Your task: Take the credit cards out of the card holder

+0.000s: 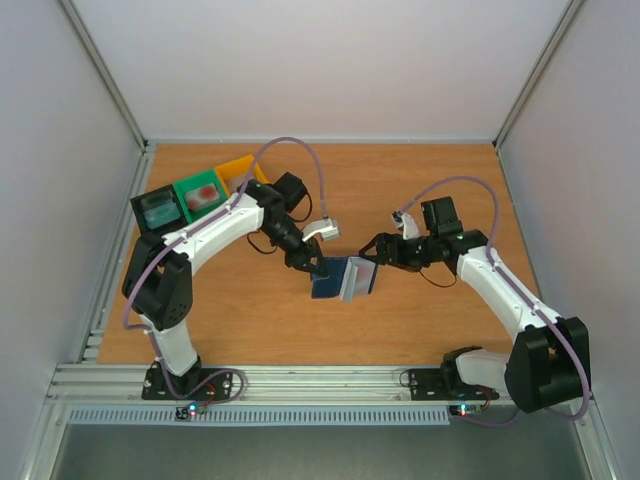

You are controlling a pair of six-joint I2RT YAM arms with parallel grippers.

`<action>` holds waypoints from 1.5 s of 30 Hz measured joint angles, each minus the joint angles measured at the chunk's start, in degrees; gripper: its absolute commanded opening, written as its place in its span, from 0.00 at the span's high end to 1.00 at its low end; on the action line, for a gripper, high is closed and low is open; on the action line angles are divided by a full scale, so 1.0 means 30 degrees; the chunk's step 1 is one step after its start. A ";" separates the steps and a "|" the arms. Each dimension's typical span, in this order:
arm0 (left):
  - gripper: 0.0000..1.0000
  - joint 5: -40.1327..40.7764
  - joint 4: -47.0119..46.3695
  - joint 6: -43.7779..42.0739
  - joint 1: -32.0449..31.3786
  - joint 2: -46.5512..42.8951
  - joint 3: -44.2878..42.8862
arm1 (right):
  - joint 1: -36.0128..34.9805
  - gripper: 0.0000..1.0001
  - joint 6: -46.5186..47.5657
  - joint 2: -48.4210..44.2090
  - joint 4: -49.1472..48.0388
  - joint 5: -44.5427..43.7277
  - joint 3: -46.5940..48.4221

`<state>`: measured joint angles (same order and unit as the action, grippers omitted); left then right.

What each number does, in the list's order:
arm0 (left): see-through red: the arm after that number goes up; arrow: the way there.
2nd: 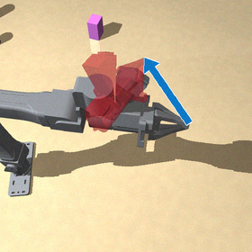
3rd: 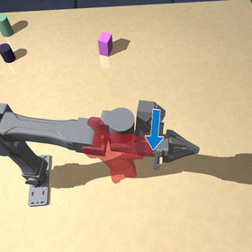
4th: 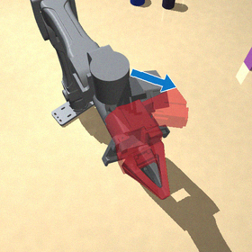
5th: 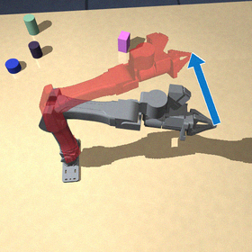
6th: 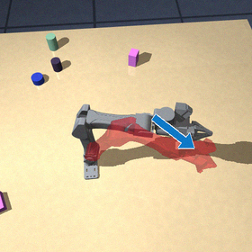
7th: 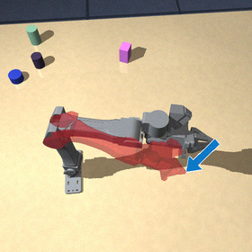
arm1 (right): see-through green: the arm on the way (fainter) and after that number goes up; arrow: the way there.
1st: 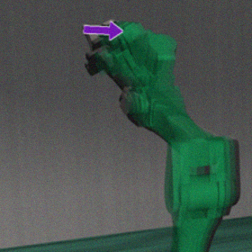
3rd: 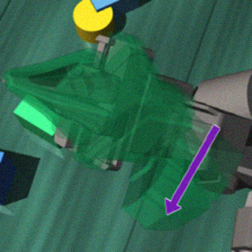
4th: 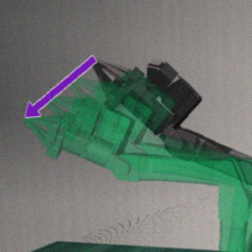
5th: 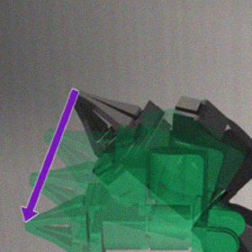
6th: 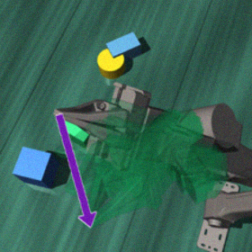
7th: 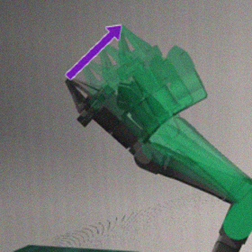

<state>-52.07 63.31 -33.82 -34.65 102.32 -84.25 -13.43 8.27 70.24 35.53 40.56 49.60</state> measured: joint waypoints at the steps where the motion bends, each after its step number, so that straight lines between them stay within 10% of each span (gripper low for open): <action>1: 1.00 0.0007 0.0117 -0.0284 0.0044 0.0015 0.0000 | -0.0007 0.05 0.0000 0.0189 -0.0131 0.0036 -0.0095; 17: 1.00 0.0022 0.4306 -0.3934 0.0925 -0.0903 -0.3628 | 0.0000 0.02 0.0707 -0.4969 -0.2317 0.2149 -0.0911; 29: 1.00 -0.0590 0.9114 -0.4109 0.0918 -0.7380 -0.8852 | 0.0000 0.10 0.2142 -0.8218 -0.1974 0.4401 0.5013; 45: 1.00 -0.1071 0.2667 0.0758 0.0131 -1.1774 -0.3512 | -0.0903 0.13 0.2652 -0.9581 -0.0823 0.8663 0.6433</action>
<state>-55.29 71.31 -31.55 -34.26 67.00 -94.78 -16.14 16.23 41.50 33.06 66.54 68.90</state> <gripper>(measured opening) 0.066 0.872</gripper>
